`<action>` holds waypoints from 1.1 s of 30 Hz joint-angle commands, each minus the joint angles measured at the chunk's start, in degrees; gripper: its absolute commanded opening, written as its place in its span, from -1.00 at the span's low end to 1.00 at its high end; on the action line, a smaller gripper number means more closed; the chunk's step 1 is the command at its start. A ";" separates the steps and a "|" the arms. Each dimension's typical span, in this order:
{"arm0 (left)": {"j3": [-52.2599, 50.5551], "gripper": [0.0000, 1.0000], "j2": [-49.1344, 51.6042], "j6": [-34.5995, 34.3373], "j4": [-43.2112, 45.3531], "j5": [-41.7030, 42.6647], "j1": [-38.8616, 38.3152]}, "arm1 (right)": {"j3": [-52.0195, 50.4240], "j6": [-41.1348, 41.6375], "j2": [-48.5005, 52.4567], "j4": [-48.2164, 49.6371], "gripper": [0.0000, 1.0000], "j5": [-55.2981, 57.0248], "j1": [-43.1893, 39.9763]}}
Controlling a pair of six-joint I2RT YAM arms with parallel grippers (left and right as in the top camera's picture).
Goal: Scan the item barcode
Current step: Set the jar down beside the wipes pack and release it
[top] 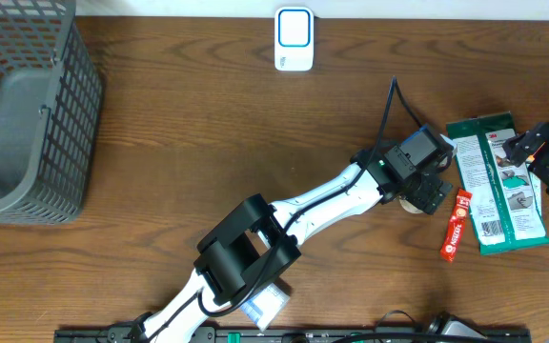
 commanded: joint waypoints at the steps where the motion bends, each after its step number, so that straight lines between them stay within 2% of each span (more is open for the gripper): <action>1: 0.42 0.71 -0.55 0.33 0.11 -0.37 0.20 | 0.48 -0.96 0.11 -0.26 0.98 0.37 -0.22; 10: 0.42 0.76 -10.14 2.45 -1.09 -2.67 4.72 | 0.48 -1.42 0.11 -2.19 0.98 0.35 0.22; 15: 0.42 0.78 -18.88 2.45 -7.63 -8.07 10.95 | 0.26 -1.42 0.11 -2.60 0.94 0.33 3.52; 16: 0.42 0.79 -20.65 2.43 -9.70 -8.57 12.76 | -0.02 -1.42 0.11 -2.40 0.86 0.33 4.70; 17: 0.42 0.79 -21.99 2.45 -11.50 -8.55 14.40 | -0.48 -1.40 0.17 -2.03 0.67 0.33 6.03; 18: 0.42 0.79 -23.12 2.43 -13.40 -8.55 16.06 | -1.07 -1.40 0.22 -1.51 0.38 0.33 7.54; 20: 0.42 0.77 -24.98 2.45 -17.20 -8.55 19.41 | -3.06 -1.33 0.33 0.37 -0.42 0.33 11.15; 21: 0.42 0.70 -25.66 2.45 -19.10 -8.57 21.18 | -4.33 -0.90 0.37 1.62 -0.77 0.33 12.92; 22: 0.42 0.56 -26.14 2.45 -21.00 -8.55 22.88 | -5.84 -0.26 0.37 3.10 -0.97 0.33 14.80; 23: 0.42 0.24 -26.43 2.45 -22.93 -8.55 24.68 | -7.80 0.74 0.39 5.09 -0.98 0.35 17.03; 24: 0.42 -0.22 -26.58 2.45 -24.74 -8.55 26.45 | -9.66 1.51 0.48 7.10 -0.98 0.35 18.95; 25: 0.42 -0.48 -26.60 2.45 -26.60 -8.55 28.15 | -11.61 2.25 0.59 9.18 -0.97 0.37 20.90; 27: 0.39 -0.80 -26.53 2.45 -30.75 -8.55 31.95 | -16.15 3.67 1.44 13.90 -0.97 0.37 25.33; 29: 0.39 -0.84 -26.53 2.45 -33.68 -8.55 34.67 | -19.15 4.39 2.58 16.70 -0.98 0.37 28.46; 33: 0.39 -0.80 -26.53 2.45 -38.18 -8.55 39.60 | -24.96 5.55 7.58 22.29 -0.98 2.71 35.80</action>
